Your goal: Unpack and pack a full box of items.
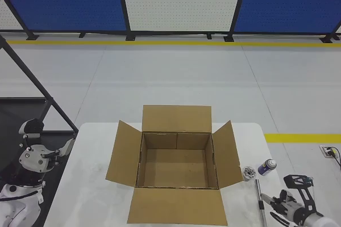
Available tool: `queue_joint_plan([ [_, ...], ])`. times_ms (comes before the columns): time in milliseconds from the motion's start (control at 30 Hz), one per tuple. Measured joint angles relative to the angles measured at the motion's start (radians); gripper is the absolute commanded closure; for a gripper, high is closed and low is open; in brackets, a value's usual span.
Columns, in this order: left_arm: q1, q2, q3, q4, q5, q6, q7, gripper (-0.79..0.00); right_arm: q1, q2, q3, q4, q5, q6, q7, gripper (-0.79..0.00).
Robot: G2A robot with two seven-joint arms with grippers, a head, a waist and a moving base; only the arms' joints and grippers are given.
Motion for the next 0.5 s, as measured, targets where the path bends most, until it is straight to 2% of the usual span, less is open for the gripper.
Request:
queue_joint_plan([
  [267, 0.0, 0.0, 0.0, 0.0, 0.0, 0.0, 0.0, -0.785, -0.02, 0.008, 0.044, -0.19, -0.056, 0.013, 0.02, -0.785],
  [500, 0.0, 0.0, 0.0, 0.0, 0.0, 0.0, 0.0, -0.785, -0.02, 0.008, 0.043, -0.191, -0.055, 0.011, 0.023, -0.785],
])
